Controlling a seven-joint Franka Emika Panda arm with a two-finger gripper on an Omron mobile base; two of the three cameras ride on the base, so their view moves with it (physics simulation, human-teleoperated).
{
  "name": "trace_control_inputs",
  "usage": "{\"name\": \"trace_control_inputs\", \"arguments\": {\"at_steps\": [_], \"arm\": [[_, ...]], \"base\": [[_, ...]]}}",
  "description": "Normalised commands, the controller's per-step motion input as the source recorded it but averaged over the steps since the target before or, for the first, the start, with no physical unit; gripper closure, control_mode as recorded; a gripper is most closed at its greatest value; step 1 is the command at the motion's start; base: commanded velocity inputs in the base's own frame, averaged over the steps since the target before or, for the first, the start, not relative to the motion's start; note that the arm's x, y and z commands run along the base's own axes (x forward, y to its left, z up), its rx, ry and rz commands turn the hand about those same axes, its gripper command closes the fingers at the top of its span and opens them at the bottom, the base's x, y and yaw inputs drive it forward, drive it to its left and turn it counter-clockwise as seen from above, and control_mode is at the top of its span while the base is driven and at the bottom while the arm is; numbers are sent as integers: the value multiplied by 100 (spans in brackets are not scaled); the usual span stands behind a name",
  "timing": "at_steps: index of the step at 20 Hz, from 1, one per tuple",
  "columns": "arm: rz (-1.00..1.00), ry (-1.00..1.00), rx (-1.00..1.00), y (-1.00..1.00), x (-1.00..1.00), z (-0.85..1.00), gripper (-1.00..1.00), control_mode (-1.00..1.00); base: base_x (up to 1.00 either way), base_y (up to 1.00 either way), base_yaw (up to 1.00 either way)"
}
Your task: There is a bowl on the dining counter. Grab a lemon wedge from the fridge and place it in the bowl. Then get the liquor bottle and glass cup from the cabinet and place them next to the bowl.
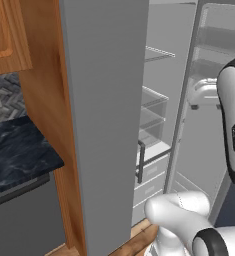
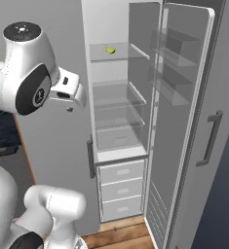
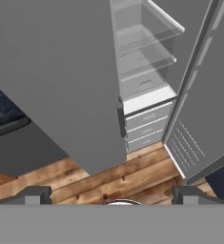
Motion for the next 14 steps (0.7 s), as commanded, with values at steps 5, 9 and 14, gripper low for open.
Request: {"name": "trace_control_inputs", "arguments": {"at_steps": [5,9,14], "arm": [[0,0,0,0,-25,-14,-100,-100],[0,7,0,0,-2,0,-100,-100],[0,18,0,2,0,0,-100,-100]], "base": [[0,0,0],[0,0,0],[0,0,0]]}}
